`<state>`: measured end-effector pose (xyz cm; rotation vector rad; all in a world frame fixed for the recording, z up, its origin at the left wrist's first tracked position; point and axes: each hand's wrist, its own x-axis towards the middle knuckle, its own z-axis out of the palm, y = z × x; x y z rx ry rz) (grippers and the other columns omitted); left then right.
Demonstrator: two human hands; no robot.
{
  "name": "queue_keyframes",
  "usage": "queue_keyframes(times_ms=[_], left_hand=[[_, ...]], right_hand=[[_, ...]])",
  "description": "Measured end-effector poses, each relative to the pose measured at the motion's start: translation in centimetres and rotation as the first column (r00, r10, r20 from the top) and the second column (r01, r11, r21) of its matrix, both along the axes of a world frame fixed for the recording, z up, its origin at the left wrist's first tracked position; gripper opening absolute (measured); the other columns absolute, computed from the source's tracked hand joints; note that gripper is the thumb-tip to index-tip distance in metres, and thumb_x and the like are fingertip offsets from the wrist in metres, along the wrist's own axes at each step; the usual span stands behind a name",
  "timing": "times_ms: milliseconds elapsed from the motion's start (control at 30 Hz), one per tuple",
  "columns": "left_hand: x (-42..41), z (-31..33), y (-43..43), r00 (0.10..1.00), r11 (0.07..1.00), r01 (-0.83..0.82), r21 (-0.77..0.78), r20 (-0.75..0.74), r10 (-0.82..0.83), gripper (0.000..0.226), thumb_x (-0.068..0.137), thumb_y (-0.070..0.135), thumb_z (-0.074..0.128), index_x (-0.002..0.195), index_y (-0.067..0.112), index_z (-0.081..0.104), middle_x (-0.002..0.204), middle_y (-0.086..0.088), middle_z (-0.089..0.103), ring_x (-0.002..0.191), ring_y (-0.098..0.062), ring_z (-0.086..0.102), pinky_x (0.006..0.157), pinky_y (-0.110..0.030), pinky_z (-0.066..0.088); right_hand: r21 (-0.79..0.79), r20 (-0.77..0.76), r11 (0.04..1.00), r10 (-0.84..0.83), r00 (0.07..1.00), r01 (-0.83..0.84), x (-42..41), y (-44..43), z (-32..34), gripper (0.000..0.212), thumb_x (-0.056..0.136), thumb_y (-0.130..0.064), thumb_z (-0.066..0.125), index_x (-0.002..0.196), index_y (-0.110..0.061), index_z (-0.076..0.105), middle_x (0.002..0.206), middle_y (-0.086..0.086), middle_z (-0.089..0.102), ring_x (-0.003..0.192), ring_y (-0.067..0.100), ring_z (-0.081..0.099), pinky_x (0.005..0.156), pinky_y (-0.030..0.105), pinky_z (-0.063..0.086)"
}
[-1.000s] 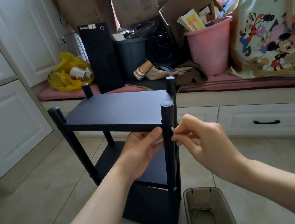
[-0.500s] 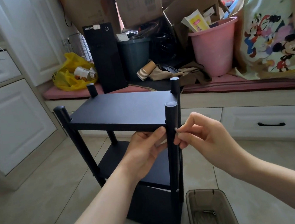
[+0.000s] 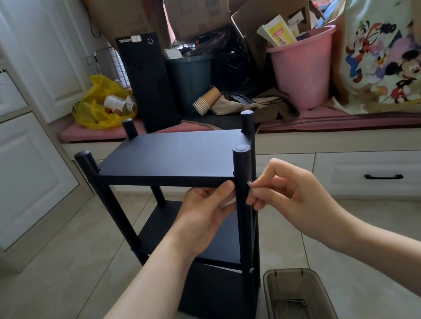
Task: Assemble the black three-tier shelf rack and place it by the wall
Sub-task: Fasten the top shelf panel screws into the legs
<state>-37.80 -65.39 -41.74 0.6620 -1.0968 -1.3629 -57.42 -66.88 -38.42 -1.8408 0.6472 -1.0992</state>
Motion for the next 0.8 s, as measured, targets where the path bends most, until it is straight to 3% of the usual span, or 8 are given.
queue_keyframes(times_ms=[233, 533, 800], left_hand=[[-0.1, 0.1, 0.0, 1.0, 1.0, 0.01, -0.01, -0.01, -0.01, 0.026, 0.091, 0.029, 0.072, 0.109, 0.011, 0.078, 0.113, -0.014, 0.075, 0.113, -0.026, 0.07, 0.094, -0.035, 0.055], [-0.1, 0.2, 0.2, 0.999, 0.999, 0.033, -0.003, -0.018, -0.033, 0.026, 0.096, 0.025, 0.064, 0.111, 0.009, 0.076, 0.113, -0.016, 0.074, 0.111, -0.028, 0.07, 0.094, -0.037, 0.055], [-0.5, 0.6, 0.3, 0.998, 0.999, 0.051, 0.0, -0.027, -0.051, 0.026, 0.098, 0.024, 0.059, 0.11, 0.009, 0.076, 0.11, -0.016, 0.073, 0.108, -0.028, 0.07, 0.091, -0.041, 0.056]], right_hand=[[0.172, 0.163, 0.978, 0.087, 0.983, -0.115, 0.0, 0.0, 0.0, 0.017, 0.093, 0.006, 0.058, 0.083, -0.007, 0.057, 0.081, 0.019, 0.072, 0.071, 0.023, 0.066, 0.077, 0.034, 0.058], [-0.051, -0.092, 0.994, 0.096, 0.991, -0.101, -0.8, -1.2, 0.7, 0.014, 0.094, 0.003, 0.06, 0.087, -0.008, 0.059, 0.083, 0.01, 0.072, 0.076, 0.024, 0.07, 0.078, 0.031, 0.057], [-0.063, -0.088, 0.995, 0.078, 0.993, -0.083, -0.7, -1.6, 0.1, 0.019, 0.095, -0.003, 0.06, 0.086, -0.02, 0.059, 0.085, 0.007, 0.073, 0.076, 0.026, 0.069, 0.077, 0.036, 0.058]])
